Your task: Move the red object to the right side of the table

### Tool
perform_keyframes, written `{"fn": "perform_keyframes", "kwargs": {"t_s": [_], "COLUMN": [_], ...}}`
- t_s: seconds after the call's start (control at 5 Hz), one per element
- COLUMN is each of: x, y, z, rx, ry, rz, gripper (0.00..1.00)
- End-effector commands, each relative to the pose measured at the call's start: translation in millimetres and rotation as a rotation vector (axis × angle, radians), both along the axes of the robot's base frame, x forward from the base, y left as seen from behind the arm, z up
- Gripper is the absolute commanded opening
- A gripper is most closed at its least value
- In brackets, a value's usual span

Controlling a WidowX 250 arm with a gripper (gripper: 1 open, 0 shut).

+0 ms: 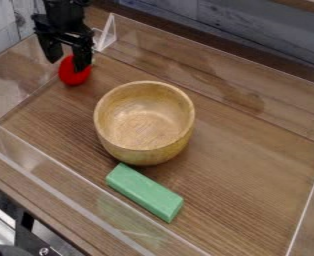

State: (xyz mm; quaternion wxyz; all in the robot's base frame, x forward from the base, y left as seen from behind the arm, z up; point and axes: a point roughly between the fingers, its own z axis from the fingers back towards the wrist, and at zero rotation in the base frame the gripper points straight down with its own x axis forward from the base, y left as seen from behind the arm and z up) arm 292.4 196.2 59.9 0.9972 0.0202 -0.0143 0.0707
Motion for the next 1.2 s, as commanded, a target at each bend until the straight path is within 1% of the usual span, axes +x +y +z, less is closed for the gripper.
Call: {"fn": "perform_keyframes", "kwargs": {"t_s": [0.0,0.2,0.4,0.6,0.8,1.0], "x": [18.5,33.2,46.3,45.9,41.9,38.3], "y": [-2,-4,-8,-6,-5,-4], "z": [12.9,-9.7,-20.7,-21.5,-19.2,-20.5], "rx": [0.038,0.036,0.036,0.031,0.017,-0.002], "ry": [-0.046,-0.043,-0.037,-0.040,-0.044,-0.040], "rz": [0.020,-0.019,-0.057,-0.051,-0.037,-0.021], "gripper": [1.00,1.00,1.00,0.00,0.00,1.00]}}
